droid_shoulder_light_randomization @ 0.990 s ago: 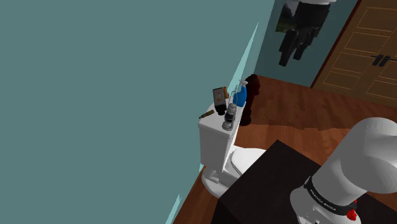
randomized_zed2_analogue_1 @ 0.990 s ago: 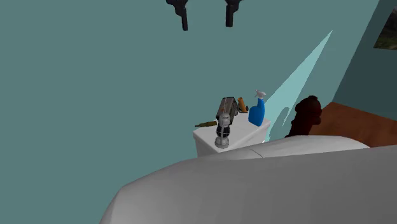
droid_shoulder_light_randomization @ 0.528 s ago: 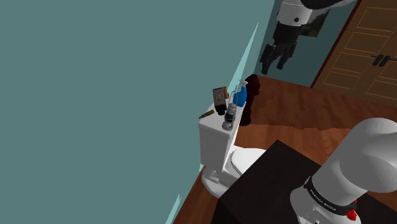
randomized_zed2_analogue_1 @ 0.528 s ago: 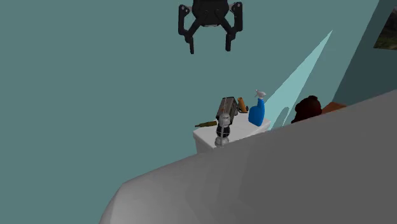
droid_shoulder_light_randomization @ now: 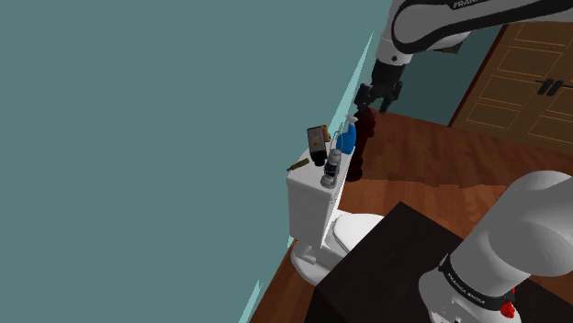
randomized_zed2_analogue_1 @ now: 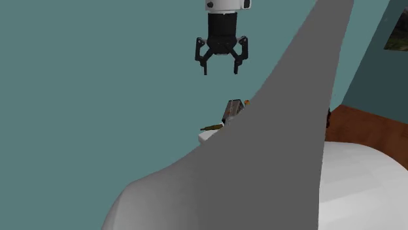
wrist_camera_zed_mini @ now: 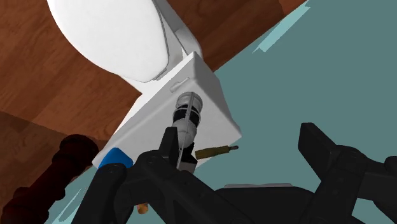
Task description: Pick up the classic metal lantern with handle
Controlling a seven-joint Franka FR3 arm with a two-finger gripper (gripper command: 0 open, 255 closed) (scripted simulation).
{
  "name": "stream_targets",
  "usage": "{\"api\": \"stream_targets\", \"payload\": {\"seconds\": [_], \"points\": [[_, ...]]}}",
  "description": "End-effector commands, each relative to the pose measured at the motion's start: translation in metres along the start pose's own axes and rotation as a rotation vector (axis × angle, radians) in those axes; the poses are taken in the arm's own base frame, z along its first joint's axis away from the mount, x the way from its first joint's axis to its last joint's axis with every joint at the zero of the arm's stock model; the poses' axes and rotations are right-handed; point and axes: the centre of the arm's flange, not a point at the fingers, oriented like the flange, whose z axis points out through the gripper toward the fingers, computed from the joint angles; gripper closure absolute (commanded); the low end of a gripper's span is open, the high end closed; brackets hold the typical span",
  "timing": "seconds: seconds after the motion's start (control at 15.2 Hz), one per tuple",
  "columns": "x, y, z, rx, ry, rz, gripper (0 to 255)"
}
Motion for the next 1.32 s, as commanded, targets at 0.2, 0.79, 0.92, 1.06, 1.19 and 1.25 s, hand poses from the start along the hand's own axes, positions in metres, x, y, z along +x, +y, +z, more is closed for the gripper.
{"api": "stream_targets", "payload": {"seconds": [0.2, 0.79, 0.92, 1.06, 1.19, 1.25], "points": [[0.040, 0.018, 0.050, 0.008, 0.017, 0.069, 0], [0.110, 0.054, 0.136, 0.024, 0.043, 0.191, 0], [0.125, 0.063, 0.155, 0.027, 0.048, 0.218, 0], [0.140, 0.073, 0.174, 0.031, 0.054, 0.246, 0], [0.148, 0.078, 0.184, 0.033, 0.057, 0.260, 0], [0.148, 0.078, 0.189, 0.033, 0.057, 0.260, 0]]}}
